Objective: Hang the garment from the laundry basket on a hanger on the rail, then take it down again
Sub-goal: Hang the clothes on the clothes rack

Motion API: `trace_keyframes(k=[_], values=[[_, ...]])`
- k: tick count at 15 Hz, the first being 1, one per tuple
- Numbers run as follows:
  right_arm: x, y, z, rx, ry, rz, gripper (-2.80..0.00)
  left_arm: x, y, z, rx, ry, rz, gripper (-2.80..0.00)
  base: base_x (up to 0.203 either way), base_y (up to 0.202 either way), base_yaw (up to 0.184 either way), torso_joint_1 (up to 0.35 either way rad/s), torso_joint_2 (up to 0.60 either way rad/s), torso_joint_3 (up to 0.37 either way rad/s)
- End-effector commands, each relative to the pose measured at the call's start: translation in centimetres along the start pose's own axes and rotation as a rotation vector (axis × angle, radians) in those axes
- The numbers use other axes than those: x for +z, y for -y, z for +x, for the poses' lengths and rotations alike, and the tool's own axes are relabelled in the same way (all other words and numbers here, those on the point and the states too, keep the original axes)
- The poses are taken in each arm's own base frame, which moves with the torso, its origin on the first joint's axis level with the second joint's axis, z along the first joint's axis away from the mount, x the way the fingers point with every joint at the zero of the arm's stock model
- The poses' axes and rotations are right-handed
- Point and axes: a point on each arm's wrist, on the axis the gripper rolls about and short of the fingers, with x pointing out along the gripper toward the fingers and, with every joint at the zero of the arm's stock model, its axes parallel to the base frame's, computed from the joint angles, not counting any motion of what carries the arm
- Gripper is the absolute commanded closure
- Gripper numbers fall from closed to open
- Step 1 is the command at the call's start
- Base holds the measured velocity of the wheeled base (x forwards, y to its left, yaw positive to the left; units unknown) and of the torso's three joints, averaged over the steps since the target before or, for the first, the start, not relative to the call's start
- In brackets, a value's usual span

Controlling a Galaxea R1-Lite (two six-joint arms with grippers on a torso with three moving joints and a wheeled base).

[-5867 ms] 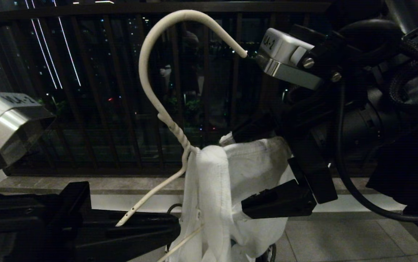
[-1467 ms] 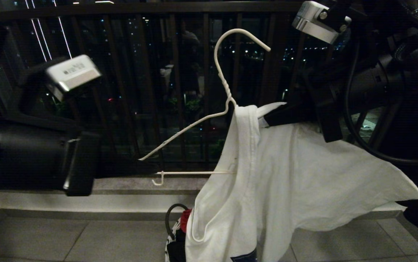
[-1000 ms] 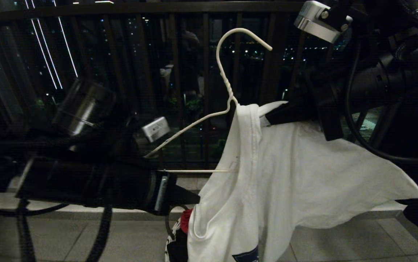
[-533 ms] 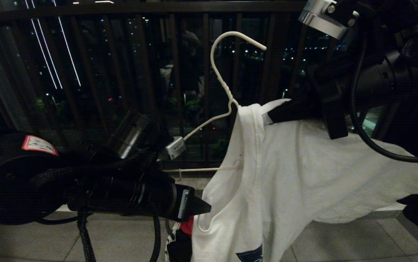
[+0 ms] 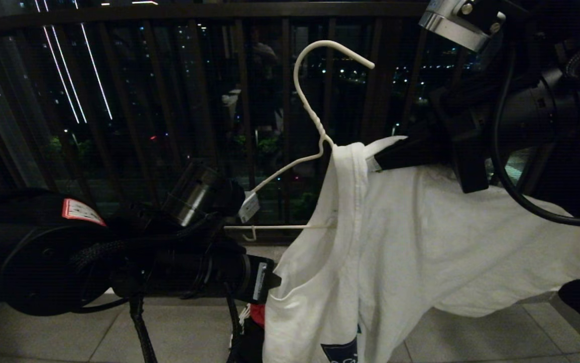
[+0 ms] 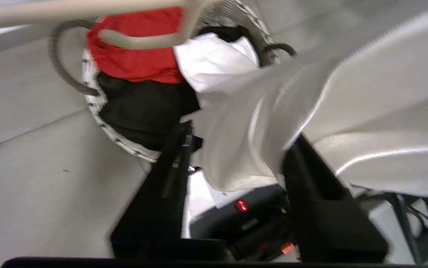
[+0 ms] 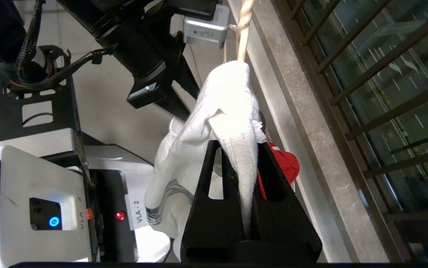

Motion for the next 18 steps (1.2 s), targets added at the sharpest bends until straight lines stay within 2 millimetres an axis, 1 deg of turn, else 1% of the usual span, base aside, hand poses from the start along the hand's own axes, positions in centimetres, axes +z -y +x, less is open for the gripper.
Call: trace_keyframes(k=[1,5,7,10,12,16,18], values=[[-0.2,0.3,-0.4,-0.011,-0.003,0.006,0.00,0.0,-0.2,0.4,0.052,0.006,-0.003,0.00,0.000,0.000,0.000,0.000,0.00,0.000],[-0.3,0.3,-1.2,-0.018,0.004,0.014,0.00,-0.1,-0.7,1.5,0.074,-0.013,-0.016,0.00,0.000,0.000,0.000,0.000,0.00,0.000],[-0.5,0.2,-1.7,-0.024,0.003,0.020,0.00,0.6,-1.5,1.6,0.080,0.033,-0.039,0.00,0.000,0.000,0.000,0.000,0.00,0.000],[-0.6,0.3,-2.7,-0.024,0.025,0.021,0.00,0.9,-2.7,2.4,0.113,0.025,-0.063,0.00,0.000,0.000,0.000,0.000,0.00,0.000],[-0.5,0.1,-3.3,-0.028,0.035,0.019,0.00,0.8,-2.9,3.2,0.122,0.014,-0.067,0.00,0.000,0.000,0.000,0.000,0.00,0.000],[-0.5,-0.3,-3.9,-0.021,0.046,0.036,0.00,1.0,-3.9,4.7,0.140,0.020,-0.087,0.00,0.000,0.000,0.000,0.000,0.00,0.000],[-0.9,0.0,-3.8,-0.026,0.035,0.048,0.00,1.2,-4.3,4.7,0.147,0.032,-0.094,0.00,0.000,0.000,0.000,0.000,0.00,0.000]])
